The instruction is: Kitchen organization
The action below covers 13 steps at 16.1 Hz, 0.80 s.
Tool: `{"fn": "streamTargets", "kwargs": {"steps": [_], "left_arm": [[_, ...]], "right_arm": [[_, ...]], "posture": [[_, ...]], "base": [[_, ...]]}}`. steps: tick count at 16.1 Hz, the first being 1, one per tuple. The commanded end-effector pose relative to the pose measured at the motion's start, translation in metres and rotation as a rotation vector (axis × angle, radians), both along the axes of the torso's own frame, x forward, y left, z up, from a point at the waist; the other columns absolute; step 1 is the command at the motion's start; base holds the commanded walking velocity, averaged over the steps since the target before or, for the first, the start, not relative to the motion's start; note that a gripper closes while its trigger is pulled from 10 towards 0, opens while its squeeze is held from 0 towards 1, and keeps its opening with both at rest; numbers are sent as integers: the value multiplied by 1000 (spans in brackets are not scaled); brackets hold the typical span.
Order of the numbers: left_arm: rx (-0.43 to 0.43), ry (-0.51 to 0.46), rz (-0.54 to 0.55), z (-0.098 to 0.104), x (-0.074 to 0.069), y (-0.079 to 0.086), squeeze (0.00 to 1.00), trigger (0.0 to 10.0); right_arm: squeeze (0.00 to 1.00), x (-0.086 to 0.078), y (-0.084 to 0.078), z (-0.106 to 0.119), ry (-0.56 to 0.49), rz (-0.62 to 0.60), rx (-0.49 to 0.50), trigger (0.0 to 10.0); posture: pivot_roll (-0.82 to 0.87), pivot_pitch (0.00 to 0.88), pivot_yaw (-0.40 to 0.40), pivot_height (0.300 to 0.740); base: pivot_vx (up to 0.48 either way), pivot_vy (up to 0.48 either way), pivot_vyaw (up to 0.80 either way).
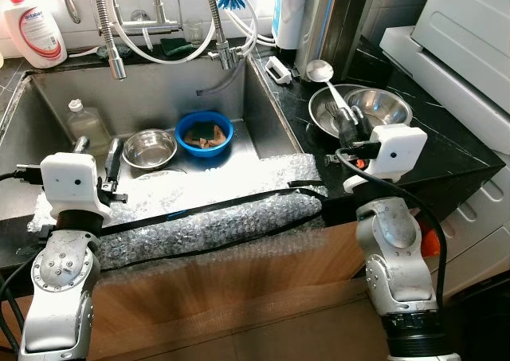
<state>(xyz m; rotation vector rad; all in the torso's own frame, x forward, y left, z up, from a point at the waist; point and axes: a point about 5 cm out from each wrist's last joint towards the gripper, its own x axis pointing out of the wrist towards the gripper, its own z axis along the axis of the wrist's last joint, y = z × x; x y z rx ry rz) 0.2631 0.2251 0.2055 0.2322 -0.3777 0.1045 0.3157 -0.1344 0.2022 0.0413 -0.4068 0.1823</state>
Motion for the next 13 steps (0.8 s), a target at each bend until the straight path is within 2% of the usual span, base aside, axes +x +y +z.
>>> {"fn": "streamTargets", "kwargs": {"steps": [1, 2, 3, 5, 6, 8, 10, 11, 12, 13], "left_arm": [[3, 3, 5, 2, 2, 1, 0, 10000], [2, 2, 6, 3, 2, 2, 0, 10000], [0, -16, 6, 14, 4, 11, 0, 10000], [-62, -47, -7, 30, 6, 20, 0, 10000], [-102, -54, -51, 38, 8, 19, 0, 10000], [-59, -48, -120, 45, 9, 11, 0, 10000], [-96, -21, -198, 46, 9, 5, 0, 10000], [-133, 23, -274, 44, 9, 0, 0, 10000], [-98, 51, -290, 41, 7, -1, 0, 10000], [-109, 64, -310, 39, 7, -1, 0, 10000]], "right_arm": [[0, -1, 0, 12, -36, 25, 25, 10000], [0, -1, 0, 12, -36, 27, 28, 10000], [0, 0, -8, 17, -35, 49, 109, 10000], [0, 0, -17, 23, -48, 71, 147, 10000], [0, 0, -22, 26, -55, 83, 161, 10000], [0, -3, -27, 30, -53, 153, 164, 10000], [0, -6, -25, 29, -22, 256, 192, 10000], [0, -10, -26, 28, -17, 283, 163, 10000], [0, -13, -27, 28, -15, 316, 179, 10000], [0, -14, -28, 28, -14, 327, 188, 10000]], "posture": [[60, 112, -49, 740], [60, 112, -49, 740], [58, 115, -48, 740], [63, 116, -48, 740], [64, 116, -48, 740], [60, 117, -49, 740], [57, 119, -51, 740], [62, 117, -53, 740], [59, 118, -52, 740], [56, 118, -51, 740]], "base": [[0, 0, 0], [0, 0, 0], [0, 0, 0], [0, 0, 0], [0, 0, 0], [0, 0, 0], [0, 0, 0], [0, 0, 0], [0, 0, 0], [0, 0, 0]]}}
